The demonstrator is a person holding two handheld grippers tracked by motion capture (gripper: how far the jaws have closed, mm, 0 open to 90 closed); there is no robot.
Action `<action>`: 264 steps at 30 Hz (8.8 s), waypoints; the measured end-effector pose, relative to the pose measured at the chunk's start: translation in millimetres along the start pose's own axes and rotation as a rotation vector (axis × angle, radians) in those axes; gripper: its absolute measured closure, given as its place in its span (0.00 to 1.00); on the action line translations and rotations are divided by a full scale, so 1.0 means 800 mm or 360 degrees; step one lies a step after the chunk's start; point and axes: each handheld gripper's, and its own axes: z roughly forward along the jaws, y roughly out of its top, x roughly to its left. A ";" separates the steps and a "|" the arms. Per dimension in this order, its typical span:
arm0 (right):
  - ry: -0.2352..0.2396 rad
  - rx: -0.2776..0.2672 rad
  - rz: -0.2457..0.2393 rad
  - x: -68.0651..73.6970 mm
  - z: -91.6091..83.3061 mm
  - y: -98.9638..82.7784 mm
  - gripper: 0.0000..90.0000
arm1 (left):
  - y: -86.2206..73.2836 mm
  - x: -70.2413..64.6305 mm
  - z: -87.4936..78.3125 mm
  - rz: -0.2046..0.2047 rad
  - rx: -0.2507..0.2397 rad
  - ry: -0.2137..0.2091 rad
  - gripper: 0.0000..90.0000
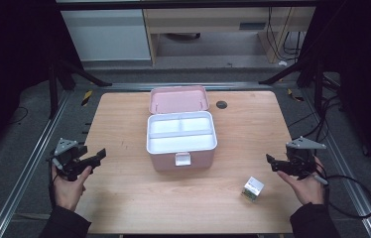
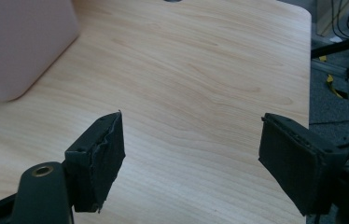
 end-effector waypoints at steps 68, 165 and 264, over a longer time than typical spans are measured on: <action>0.0028 0.0506 -0.0087 0.051 0.010 -0.021 0.51 | -0.025 -0.034 0.033 0.0297 0.0242 -0.0076 0.34; 0.0617 -0.0216 -0.0425 0.105 0.086 0.226 0.47 | 0.174 -0.132 0.138 0.1158 0.0358 -0.0845 0.51; 0.1033 0.0587 -0.1533 0.198 -0.019 0.188 1.00 | 0.132 -0.233 0.010 0.1908 0.0993 -0.1058 0.98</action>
